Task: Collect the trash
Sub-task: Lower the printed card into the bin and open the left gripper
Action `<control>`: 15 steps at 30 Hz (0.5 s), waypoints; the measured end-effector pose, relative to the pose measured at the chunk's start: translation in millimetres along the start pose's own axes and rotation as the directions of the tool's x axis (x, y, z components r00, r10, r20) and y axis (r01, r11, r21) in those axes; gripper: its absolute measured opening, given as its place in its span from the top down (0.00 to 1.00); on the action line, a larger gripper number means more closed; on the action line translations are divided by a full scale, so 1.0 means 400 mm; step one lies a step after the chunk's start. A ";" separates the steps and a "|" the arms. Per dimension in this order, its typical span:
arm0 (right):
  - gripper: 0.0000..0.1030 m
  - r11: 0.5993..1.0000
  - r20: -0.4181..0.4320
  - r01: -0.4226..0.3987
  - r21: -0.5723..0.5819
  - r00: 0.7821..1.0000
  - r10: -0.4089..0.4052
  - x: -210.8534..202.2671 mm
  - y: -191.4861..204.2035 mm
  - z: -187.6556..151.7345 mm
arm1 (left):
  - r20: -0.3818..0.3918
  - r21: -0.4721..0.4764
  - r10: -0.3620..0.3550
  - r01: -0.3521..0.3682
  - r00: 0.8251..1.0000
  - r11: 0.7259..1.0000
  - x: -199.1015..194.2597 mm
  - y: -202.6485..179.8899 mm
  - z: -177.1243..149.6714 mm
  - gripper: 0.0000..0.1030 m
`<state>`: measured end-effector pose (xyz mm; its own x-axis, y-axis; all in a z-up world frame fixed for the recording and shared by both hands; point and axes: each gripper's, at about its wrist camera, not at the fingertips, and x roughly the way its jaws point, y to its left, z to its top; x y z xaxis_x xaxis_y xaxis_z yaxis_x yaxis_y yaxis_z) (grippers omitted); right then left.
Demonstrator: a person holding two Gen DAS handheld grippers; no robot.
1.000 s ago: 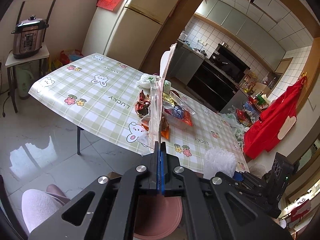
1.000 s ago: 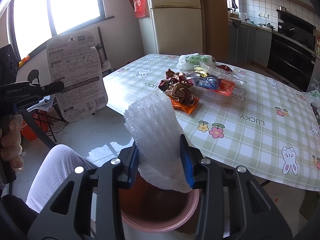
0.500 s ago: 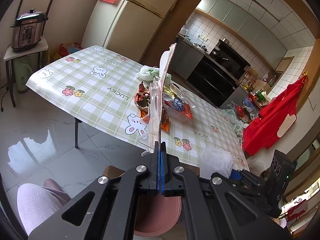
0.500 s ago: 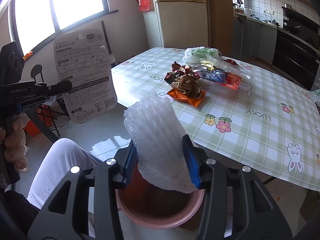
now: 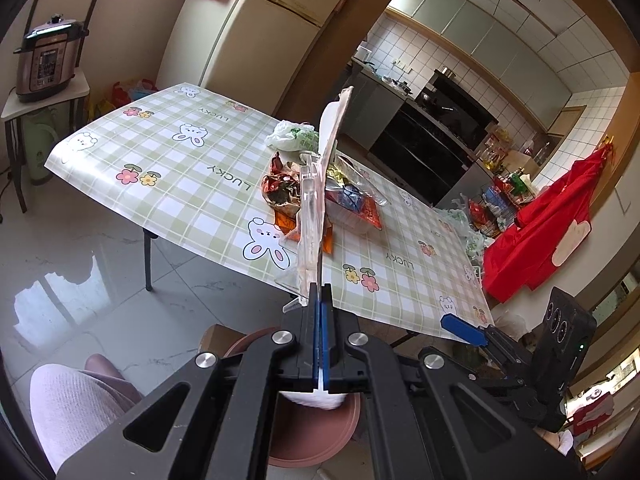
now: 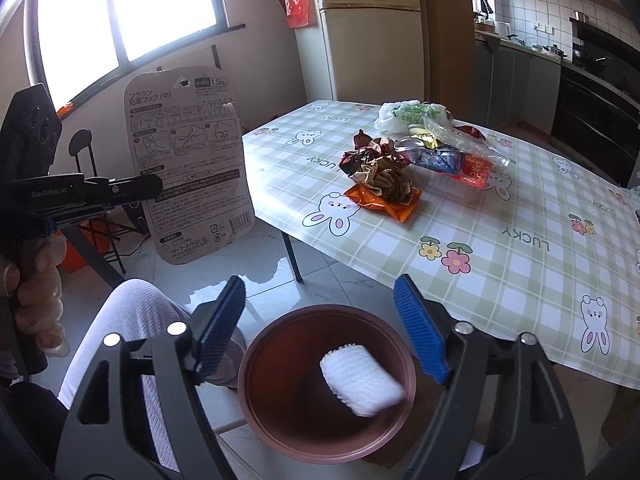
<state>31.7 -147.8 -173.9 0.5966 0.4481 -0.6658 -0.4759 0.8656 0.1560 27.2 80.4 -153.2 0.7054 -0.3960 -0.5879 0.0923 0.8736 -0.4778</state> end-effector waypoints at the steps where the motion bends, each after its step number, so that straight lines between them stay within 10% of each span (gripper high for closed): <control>1: 0.11 1.000 0.008 0.001 0.000 1.000 -0.001 -0.003 -0.002 0.003 | -0.005 0.003 -0.001 0.001 1.000 1.000 0.002 -0.002 -0.002 0.99; 15: 0.06 0.993 0.165 0.108 0.039 0.980 -0.113 -0.118 -0.076 0.064 | -0.147 0.062 -0.032 0.042 0.989 0.997 0.078 -0.041 -0.045 0.97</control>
<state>34.4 -189.5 -128.5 0.7451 0.3784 -0.5493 -0.3834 0.9168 0.1116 35.0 48.5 -175.4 0.5913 -0.4611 -0.6616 0.1650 0.8722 -0.4604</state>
